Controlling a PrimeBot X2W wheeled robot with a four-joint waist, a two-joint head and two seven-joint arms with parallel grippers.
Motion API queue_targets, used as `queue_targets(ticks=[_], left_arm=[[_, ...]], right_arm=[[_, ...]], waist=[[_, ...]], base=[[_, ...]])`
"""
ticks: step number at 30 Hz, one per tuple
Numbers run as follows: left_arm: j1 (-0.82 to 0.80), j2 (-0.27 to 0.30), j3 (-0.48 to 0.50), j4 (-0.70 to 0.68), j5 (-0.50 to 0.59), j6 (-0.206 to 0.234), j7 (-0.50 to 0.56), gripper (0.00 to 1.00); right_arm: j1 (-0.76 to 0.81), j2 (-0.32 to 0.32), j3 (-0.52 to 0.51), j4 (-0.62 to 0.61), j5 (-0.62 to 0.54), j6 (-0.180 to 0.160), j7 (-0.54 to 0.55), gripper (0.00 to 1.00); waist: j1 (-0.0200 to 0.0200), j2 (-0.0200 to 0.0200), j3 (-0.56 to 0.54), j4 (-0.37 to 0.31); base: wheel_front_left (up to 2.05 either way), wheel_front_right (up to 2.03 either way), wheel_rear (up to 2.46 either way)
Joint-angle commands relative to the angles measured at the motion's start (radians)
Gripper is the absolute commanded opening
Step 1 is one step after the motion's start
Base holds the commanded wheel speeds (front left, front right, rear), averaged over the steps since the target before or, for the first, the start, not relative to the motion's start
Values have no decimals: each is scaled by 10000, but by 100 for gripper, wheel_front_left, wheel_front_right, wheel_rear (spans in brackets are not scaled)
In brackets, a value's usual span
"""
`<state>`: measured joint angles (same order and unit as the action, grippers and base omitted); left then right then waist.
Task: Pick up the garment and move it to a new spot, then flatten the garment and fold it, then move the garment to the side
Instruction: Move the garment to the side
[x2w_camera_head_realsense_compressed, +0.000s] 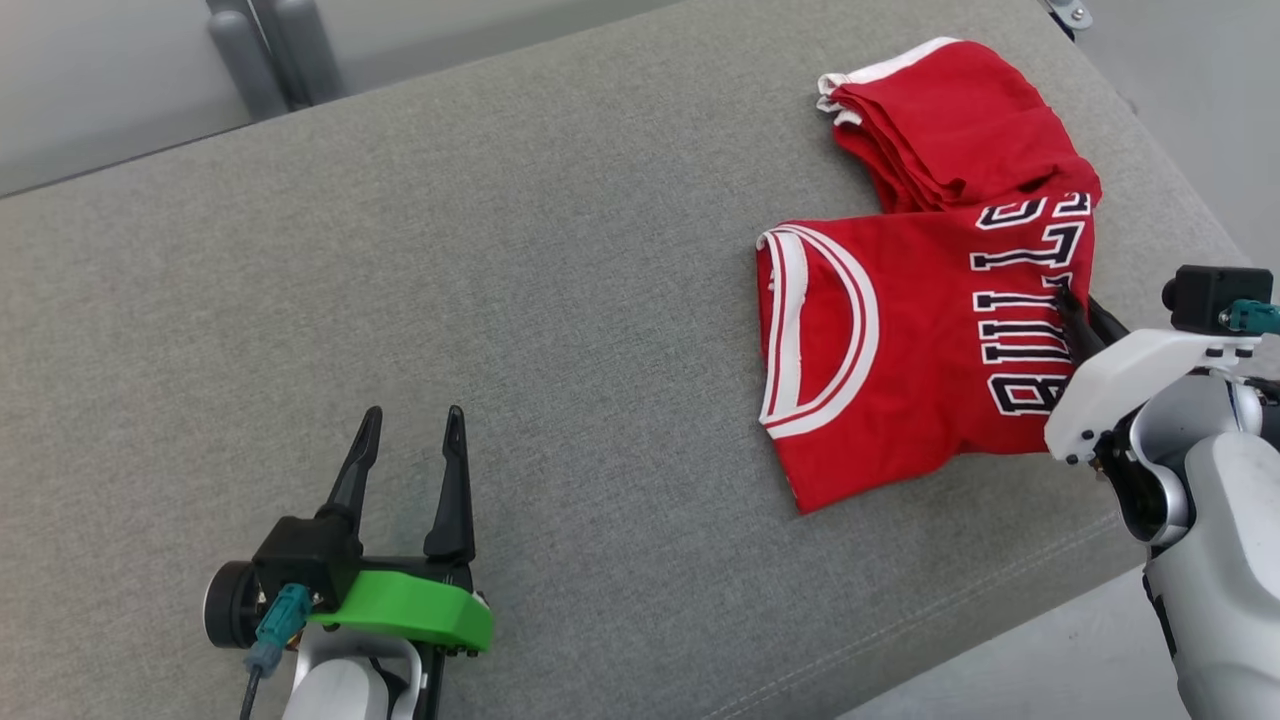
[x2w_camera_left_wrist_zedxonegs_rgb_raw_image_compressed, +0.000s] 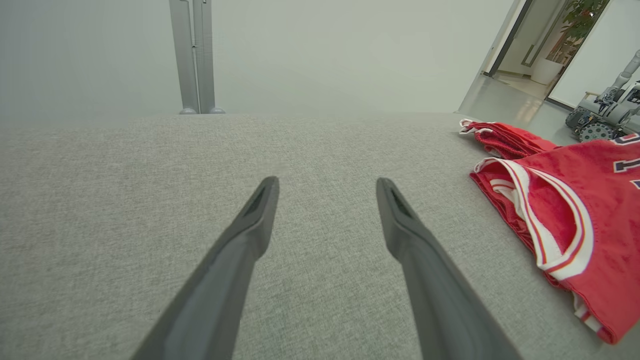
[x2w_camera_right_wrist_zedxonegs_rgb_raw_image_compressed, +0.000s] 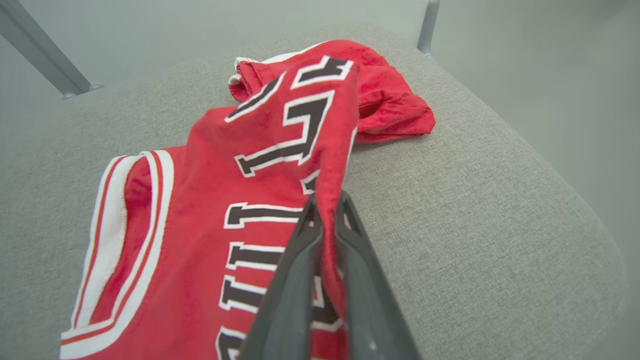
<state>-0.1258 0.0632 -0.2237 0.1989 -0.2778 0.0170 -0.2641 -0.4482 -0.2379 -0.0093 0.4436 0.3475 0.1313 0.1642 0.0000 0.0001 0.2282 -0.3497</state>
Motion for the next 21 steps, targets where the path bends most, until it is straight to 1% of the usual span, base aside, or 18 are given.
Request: queue_targets(ticks=[1, 7, 11, 21], left_arm=[[-157, 97, 49, 5, 17, -13, 2, 100], [-103, 35, 62, -9, -91, 42, 2, 100], [-42, -4, 10, 4, -122, 45, 2, 100], [69, -76, -79, 65, -227, 33, 2, 100]], right_arm=[[-229, 5, 2, 4, -112, -12, -112, 0], [-872, -77, 16, 78, -296, -12, 54, 0], [-1601, -84, -24, 295, -474, -12, 210, 0], [-3433, -266, -521, 1339, -1297, -12, 377, 0]], waist=[[0, -1, 242, -106], [0, -1, 132, 433], [0, -1, 64, 795], [0, -1, -8, 1618]], base=[[0, 0, 0], [0, 0, 0], [0, 0, 0], [0, 0, 0]])
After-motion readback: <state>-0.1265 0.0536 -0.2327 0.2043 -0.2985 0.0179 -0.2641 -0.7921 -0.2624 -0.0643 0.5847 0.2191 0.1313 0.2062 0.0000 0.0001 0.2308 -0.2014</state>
